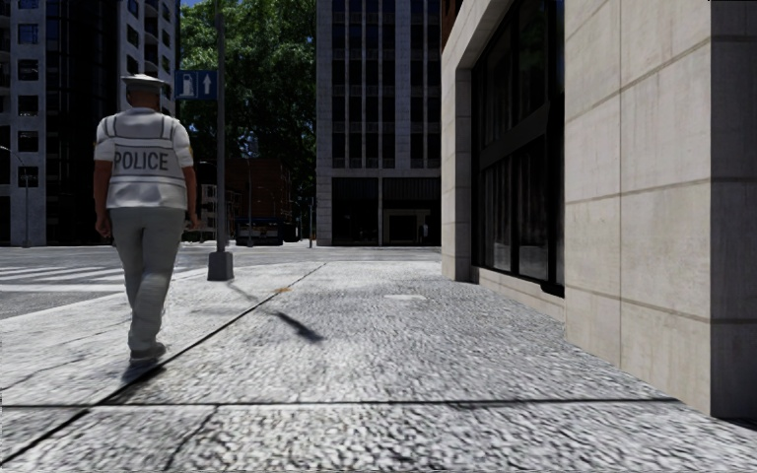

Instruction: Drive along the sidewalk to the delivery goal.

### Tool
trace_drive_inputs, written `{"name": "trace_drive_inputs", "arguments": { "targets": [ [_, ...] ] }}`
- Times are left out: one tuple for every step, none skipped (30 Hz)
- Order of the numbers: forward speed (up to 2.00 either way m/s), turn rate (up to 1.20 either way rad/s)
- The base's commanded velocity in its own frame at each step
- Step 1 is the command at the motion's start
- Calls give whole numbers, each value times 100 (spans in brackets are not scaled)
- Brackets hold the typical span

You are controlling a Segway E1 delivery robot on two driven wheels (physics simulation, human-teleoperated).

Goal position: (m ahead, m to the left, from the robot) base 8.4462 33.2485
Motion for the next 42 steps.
{"name": "trace_drive_inputs", "arguments": {
  "targets": [
    [200, 0],
    [200, 0],
    [200, 0],
    [200, 0],
    [200, 0],
    [199, 0],
    [199, 0],
    [175, 0],
    [147, 0],
    [137, 5],
    [134, 10],
    [134, 10],
    [131, 11],
    [126, 12],
    [117, 12],
    [101, 13],
    [101, 13],
    [88, 19],
    [83, 25],
    [81, 27],
    [81, 27],
    [81, 27],
    [81, 27],
    [81, 27],
    [81, 27],
    [81, 27],
    [81, 28],
    [81, 28],
    [81, 33],
    [81, 36],
    [81, 37],
    [81, 37],
    [81, 37],
    [81, 37],
    [81, 37],
    [81, 37],
    [82, 37],
    [83, 37],
    [83, 37],
    [84, 37],
    [87, 37],
    [88, 37]
  ]
}}
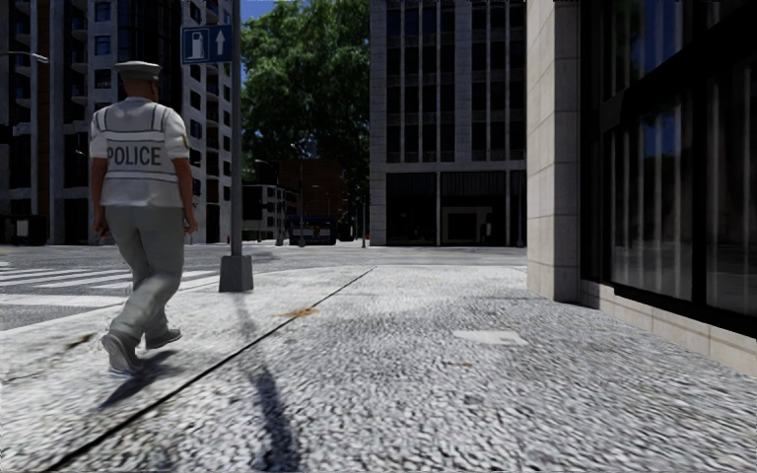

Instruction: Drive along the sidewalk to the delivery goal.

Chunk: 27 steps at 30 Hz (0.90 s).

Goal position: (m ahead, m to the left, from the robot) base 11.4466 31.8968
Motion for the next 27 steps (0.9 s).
{"name": "trace_drive_inputs", "arguments": {
  "targets": [
    [88, 37],
    [88, 37],
    [89, 37],
    [89, 37],
    [89, 37],
    [89, 37],
    [89, 37],
    [89, 37],
    [89, 37],
    [89, 37],
    [89, 37],
    [89, 37],
    [89, 37],
    [89, 37],
    [89, 37],
    [89, 37],
    [89, 37],
    [89, 37],
    [89, 37],
    [89, 37],
    [89, 37],
    [89, 37],
    [89, 37],
    [89, 37],
    [89, 37],
    [89, 37],
    [89, 37]
  ]
}}
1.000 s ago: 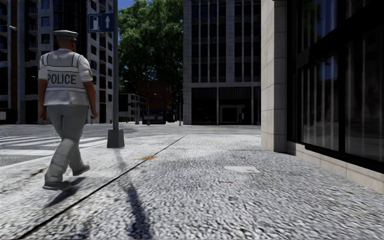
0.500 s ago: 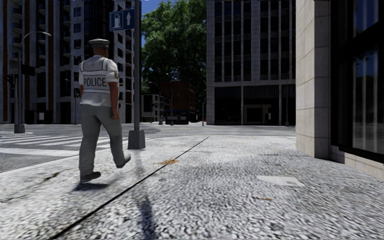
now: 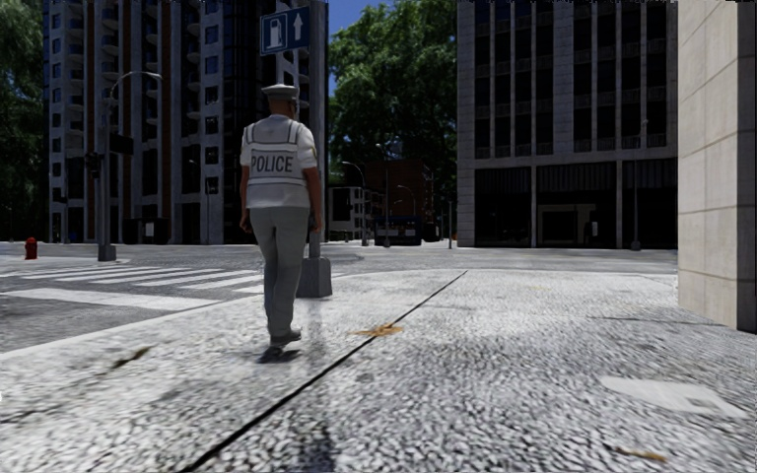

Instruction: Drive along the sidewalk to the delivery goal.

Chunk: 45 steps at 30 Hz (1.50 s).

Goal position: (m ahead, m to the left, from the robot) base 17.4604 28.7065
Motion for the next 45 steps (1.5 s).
{"name": "trace_drive_inputs", "arguments": {
  "targets": [
    [89, 37],
    [89, 37],
    [89, 37],
    [89, 0],
    [83, 0],
    [62, 0],
    [0, 0],
    [0, 0],
    [0, 0],
    [0, 0],
    [0, 0],
    [0, 0],
    [0, 0],
    [0, 0],
    [0, 0],
    [0, 0],
    [0, 0],
    [0, 0],
    [0, 0],
    [0, 0],
    [0, 0],
    [0, 0],
    [0, 0],
    [0, 0],
    [0, 0],
    [0, 0],
    [0, 0],
    [0, 0],
    [0, 0],
    [0, 0],
    [0, 0],
    [0, 0],
    [0, 0],
    [0, 0],
    [0, 0],
    [0, 0],
    [0, 0],
    [0, 0],
    [0, 0],
    [0, 0],
    [0, 0],
    [0, 0],
    [0, 0],
    [0, 0],
    [0, 0]
  ]
}}
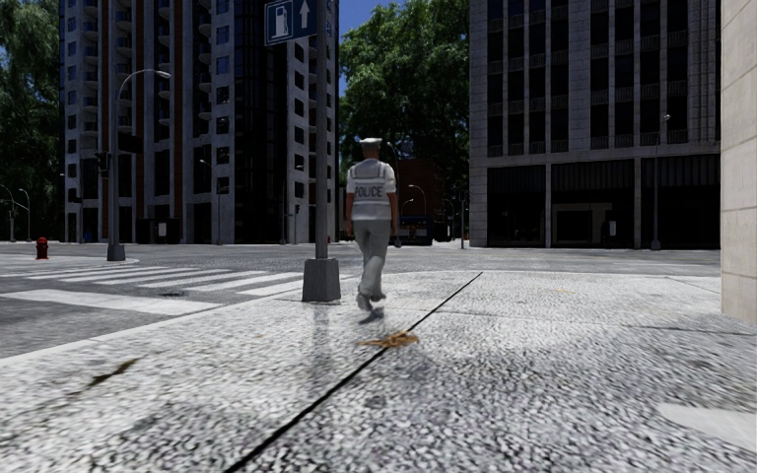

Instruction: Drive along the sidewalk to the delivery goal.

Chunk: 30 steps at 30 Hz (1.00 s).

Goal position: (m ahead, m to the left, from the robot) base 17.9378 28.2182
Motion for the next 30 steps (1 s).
{"name": "trace_drive_inputs", "arguments": {
  "targets": [
    [0, 0],
    [0, 0],
    [0, 0],
    [0, 0],
    [0, 0],
    [0, 0],
    [0, 0],
    [0, 0],
    [0, 0],
    [0, 0],
    [0, 0],
    [0, 0],
    [0, 0],
    [0, 0],
    [0, 0],
    [0, 0],
    [0, 0],
    [0, 0],
    [0, 0],
    [0, 0],
    [0, 0],
    [0, 0],
    [0, 0],
    [0, 0],
    [0, 0],
    [0, 0],
    [0, 0],
    [0, 0],
    [0, 0],
    [0, 0]
  ]
}}
